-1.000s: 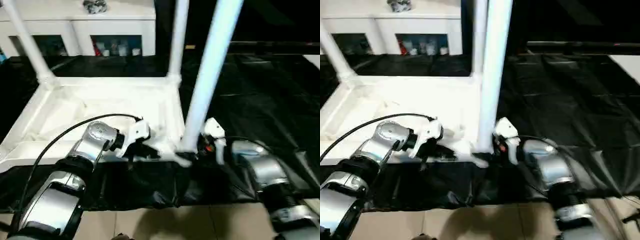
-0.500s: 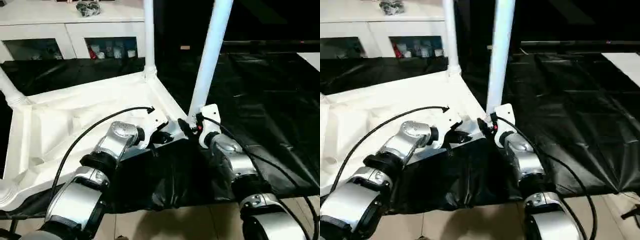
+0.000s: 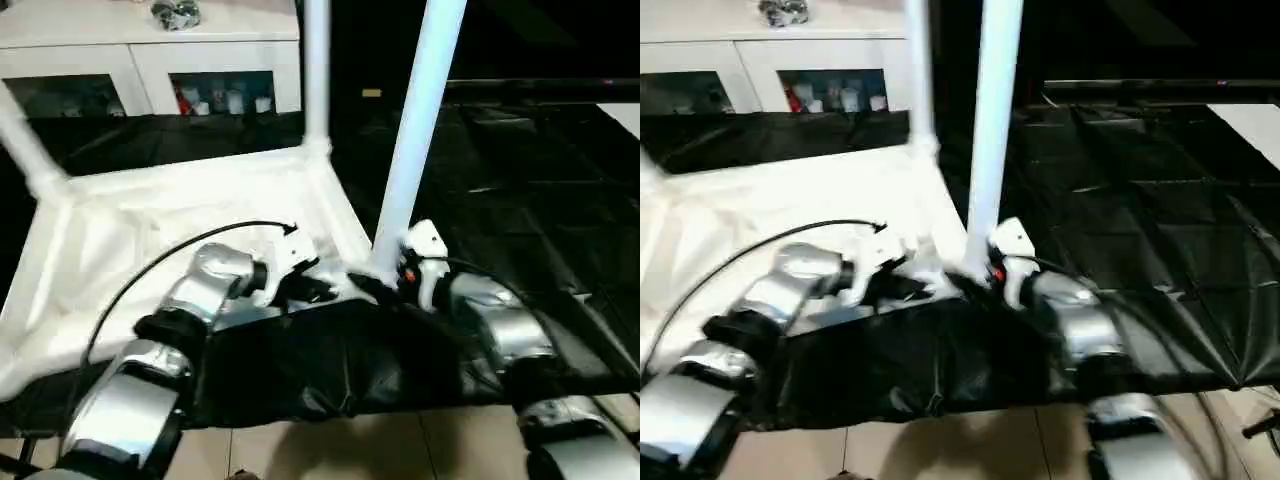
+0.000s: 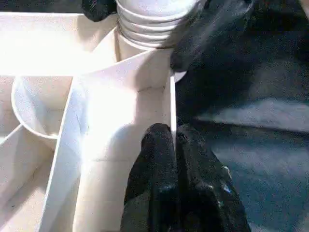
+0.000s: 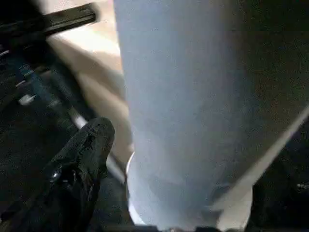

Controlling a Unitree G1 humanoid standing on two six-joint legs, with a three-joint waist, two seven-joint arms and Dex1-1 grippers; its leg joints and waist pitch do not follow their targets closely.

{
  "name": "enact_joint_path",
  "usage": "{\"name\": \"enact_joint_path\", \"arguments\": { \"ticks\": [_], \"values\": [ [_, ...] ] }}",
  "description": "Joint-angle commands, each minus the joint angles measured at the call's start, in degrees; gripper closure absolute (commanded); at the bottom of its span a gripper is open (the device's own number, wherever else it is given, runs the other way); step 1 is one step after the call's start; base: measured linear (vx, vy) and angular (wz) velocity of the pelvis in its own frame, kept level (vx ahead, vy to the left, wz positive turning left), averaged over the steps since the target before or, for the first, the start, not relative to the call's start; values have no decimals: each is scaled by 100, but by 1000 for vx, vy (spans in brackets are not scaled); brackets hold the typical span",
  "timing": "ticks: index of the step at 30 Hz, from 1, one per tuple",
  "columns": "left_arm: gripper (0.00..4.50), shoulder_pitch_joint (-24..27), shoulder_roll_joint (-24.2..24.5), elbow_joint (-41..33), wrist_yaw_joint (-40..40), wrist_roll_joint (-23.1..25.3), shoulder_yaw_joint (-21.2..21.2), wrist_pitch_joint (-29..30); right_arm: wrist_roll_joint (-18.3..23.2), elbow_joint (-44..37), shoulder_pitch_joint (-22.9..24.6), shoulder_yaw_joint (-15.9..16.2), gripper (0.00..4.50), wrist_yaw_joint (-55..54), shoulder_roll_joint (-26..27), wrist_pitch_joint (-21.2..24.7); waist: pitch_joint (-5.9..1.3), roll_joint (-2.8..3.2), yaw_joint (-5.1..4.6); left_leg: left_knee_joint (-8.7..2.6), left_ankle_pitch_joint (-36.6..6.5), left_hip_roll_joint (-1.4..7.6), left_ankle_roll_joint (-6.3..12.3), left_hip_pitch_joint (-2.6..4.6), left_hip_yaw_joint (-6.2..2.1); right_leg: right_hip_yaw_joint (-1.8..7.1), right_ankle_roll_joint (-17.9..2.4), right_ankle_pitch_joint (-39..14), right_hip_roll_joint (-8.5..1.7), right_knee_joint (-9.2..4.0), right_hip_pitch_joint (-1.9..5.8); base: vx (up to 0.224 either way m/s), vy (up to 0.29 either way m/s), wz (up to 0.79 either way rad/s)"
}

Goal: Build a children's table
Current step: Rotate leg to tighten

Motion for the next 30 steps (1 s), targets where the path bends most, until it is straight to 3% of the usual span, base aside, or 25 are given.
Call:
{"name": "enact_joint_path", "arguments": {
  "ticks": [1, 10, 19, 20, 24, 25, 26, 28, 30],
  "values": [
    [450, -58, -64, -45, -354, -98, -141, -229, 110, -276, 63, 466, 91, 806, -69, 202, -298, -64, 30, -350, -1279, 184, 465, 61, -33, 291, -1316, -1126, -342, -475, 260, 0, 0, 0],
    [450, -70, 127, -58, -1044, -170, -228, -323, 137, -487, 66, 708, 164, 1642, -324, 451, -324, -57, 114, -338, -1103, 197, 442, 64, -29, 298, -1463, -628, -353, -405, 258, 0, 0, 0],
    [450, -110, 113, 46, -940, -120, -182, -310, 171, -617, 184, 676, 176, 1509, -232, 588, -313, -63, 140, -350, -1183, 201, 340, 71, -31, 305, -1393, -877, -370, -426, 253, 0, 0, 0],
    [450, -173, 57, 160, -515, -37, -134, -239, 113, -492, 171, 527, 176, 1023, -97, 551, -312, -85, 141, -352, -1165, 196, 342, 69, -31, 302, -1376, -896, -365, -430, 256, 0, 0, 0],
    [450, -238, -17, 267, -160, -13, -63, -131, 23, -319, 136, 337, 177, 387, 73, 460, -275, -71, 98, -383, -1345, 185, 192, 76, -43, 308, -1270, -1330, -379, -474, 225, 0, 0, 0],
    [450, -315, -122, 373, 299, 24, 12, -23, -52, -12, 30, 76, 177, -501, 303, 511, -282, -77, 87, -385, -1438, 181, 155, 94, -49, 305, -1200, -1542, -384, -504, 233, 0, 0, 0],
    [450, -378, -271, 431, 694, 32, 81, 144, -139, 258, -62, -88, 178, -1267, 526, 504, -268, -30, 55, -397, -1515, 180, 85, 106, -53, 317, -1181, -1670, -381, -512, 194, 0, 0, 0],
    [450, -444, -475, 473, 1109, 19, 159, 404, -303, 515, -167, -138, 178, -2041, 748, 524, -273, -28, -14, -422, -1566, 168, -99, 91, -82, 305, -1123, -1814, -378, -518, 212, 0, 0, 0],
    [450, -469, -592, 503, 1284, -9, 203, 517, -309, 632, -262, -214, 178, -2459, 923, 481, -283, -29, -68, -403, -1578, 153, -83, 113, -75, 312, -1144, -1665, -368, -534, 198, 0, 0, 0]
  ]
}}
